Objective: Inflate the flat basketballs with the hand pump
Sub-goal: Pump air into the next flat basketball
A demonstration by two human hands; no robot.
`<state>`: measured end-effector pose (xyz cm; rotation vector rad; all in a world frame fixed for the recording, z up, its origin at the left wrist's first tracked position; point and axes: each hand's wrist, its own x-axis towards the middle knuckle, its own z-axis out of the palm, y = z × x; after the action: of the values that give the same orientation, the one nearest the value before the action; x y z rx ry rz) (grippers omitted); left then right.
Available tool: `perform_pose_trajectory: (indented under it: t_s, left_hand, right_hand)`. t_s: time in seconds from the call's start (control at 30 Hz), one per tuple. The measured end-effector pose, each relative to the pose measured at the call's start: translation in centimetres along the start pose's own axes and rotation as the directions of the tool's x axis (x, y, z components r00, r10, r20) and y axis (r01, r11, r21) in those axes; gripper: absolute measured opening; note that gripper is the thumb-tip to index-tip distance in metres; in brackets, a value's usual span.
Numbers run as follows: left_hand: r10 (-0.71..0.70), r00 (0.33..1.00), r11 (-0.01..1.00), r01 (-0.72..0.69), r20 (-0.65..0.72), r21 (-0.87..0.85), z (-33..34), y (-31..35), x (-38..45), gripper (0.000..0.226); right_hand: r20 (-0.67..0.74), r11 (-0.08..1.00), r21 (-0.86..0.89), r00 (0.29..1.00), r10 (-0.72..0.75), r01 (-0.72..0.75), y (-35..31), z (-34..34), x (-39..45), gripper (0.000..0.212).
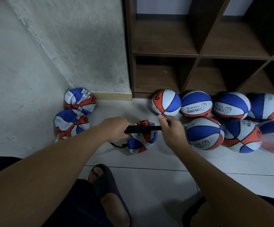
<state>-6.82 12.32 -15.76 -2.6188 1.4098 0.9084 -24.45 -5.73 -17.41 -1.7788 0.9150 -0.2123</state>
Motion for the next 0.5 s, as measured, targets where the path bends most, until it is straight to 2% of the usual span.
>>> perform_pose_trajectory:
  t_s: [0.1,0.2,0.27,0.4,0.5]
  left_hand:
    - [-0.031,0.999,0.999,0.032,-0.022,0.015,0.0,-1.3,-0.6,0.03]
    - [-0.037,0.995,0.999,0.04,-0.092,0.034,0.2,-1.2,-1.0,0.032]
    - [-0.031,0.989,0.996,0.043,-0.144,0.081,0.3,-0.3,-0.9,0.032]
    - [0.02,0.98,0.996,-0.003,-0.2,0.087,0.4,1.0,-1.0,0.029]
    - [0.039,0.978,0.995,-0.02,-0.206,0.095,0.2,1.6,-1.0,0.026]
  right_hand:
    - [-0.101,0.992,0.007,0.987,0.124,-0.124,0.7,-2.4,0.7,0.046]
    - [-0.177,0.992,0.002,0.976,0.127,-0.129,0.6,-3.2,0.7,0.048]
    - [-0.224,0.989,0.021,0.963,0.15,-0.149,0.2,-2.8,0.5,0.043]
    - [-0.154,0.986,0.007,0.974,0.165,-0.165,-0.7,-0.5,0.0,0.03]
    - [-0.087,0.994,0.006,0.99,0.113,-0.112,-1.5,1.3,-0.8,0.033]
